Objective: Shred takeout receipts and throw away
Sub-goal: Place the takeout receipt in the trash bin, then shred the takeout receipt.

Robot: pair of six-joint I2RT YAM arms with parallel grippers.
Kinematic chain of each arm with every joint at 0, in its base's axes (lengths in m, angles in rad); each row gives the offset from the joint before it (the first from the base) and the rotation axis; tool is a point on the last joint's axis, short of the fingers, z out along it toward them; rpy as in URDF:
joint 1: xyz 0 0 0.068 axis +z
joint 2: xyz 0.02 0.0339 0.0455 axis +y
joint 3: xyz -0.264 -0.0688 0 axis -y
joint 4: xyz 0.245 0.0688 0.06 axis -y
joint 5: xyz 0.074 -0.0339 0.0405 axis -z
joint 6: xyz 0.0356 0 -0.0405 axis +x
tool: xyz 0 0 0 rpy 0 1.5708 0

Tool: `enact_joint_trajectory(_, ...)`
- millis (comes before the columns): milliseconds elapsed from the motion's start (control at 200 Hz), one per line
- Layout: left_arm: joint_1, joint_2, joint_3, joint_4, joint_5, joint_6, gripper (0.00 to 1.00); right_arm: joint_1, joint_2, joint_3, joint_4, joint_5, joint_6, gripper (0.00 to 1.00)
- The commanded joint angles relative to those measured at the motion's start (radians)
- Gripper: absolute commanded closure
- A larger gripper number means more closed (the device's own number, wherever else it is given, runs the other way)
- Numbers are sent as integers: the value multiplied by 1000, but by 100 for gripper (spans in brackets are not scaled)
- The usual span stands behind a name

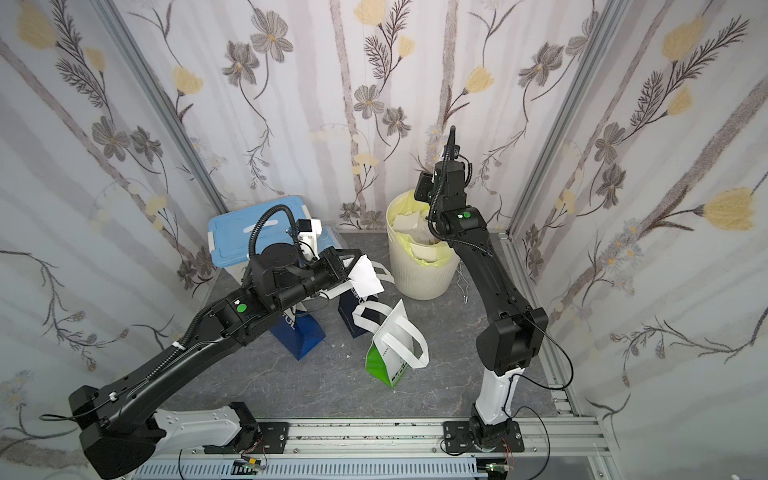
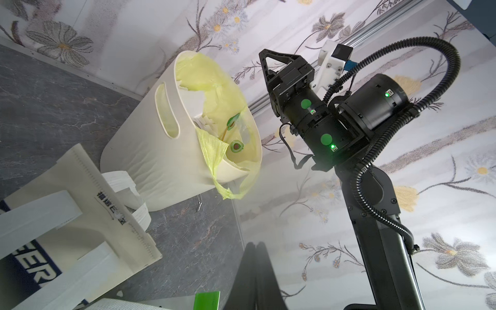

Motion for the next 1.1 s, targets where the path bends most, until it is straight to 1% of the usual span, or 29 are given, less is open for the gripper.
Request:
enact_joint_trajectory(0, 8, 14, 0, 86, 17, -15, 100, -3, -24, 23, -45, 20, -50, 38)
enact_joint_trajectory(60, 10, 22, 0, 103, 26, -17, 100, -8, -59, 25, -57, 7, -54, 37)
enact_joint_trajectory(105, 11, 26, -4, 123, 29, -18, 100, -8, -95, 25, -75, -32, -51, 37)
enact_joint_trajectory(145, 11, 28, -8, 144, 31, -22, 100, -9, -130, 22, -100, -98, -41, 38)
enact_joint_trajectory(225, 14, 29, -25, 205, 36, -28, 100, -9, -215, -14, -148, -267, 8, 39)
enact_joint_trajectory(305, 17, 29, -40, 262, 36, -32, 100, -6, -339, -134, -140, -409, 111, 40)
enact_joint_trajectory(360, 19, 29, -42, 286, 38, -31, 100, -2, -460, -278, -67, -509, 182, 41)
enact_joint_trajectory(395, 20, 55, -42, 305, 44, -29, 100, 3, -536, -381, -1, -552, 225, 42)
enact_joint_trajectory(455, 19, 67, -42, 340, 65, -33, 100, 17, -658, -540, 98, -576, 297, 42)
enact_joint_trajectory(525, 20, 86, -37, 381, 96, -46, 100, 30, -772, -689, 178, -580, 367, 41)
enact_joint_trajectory(595, 19, 104, -29, 416, 130, -61, 100, 35, -858, -780, 196, -583, 426, 37)
enact_joint_trajectory(684, 19, 117, -29, 455, 157, -87, 100, 41, -926, -861, 220, -643, 500, 30)
enact_joint_trajectory(789, 17, 122, -33, 483, 170, -112, 100, 55, -962, -942, 276, -737, 590, 24)
enact_joint_trajectory(849, 17, 123, -37, 497, 174, -122, 100, 72, -971, -971, 306, -770, 624, 21)
enact_joint_trajectory(959, 18, 126, -43, 521, 183, -139, 100, 114, -974, -994, 359, -790, 661, 17)
enact_joint_trajectory(1094, 14, 129, -43, 541, 193, -147, 100, 158, -966, -998, 389, -771, 674, 16)
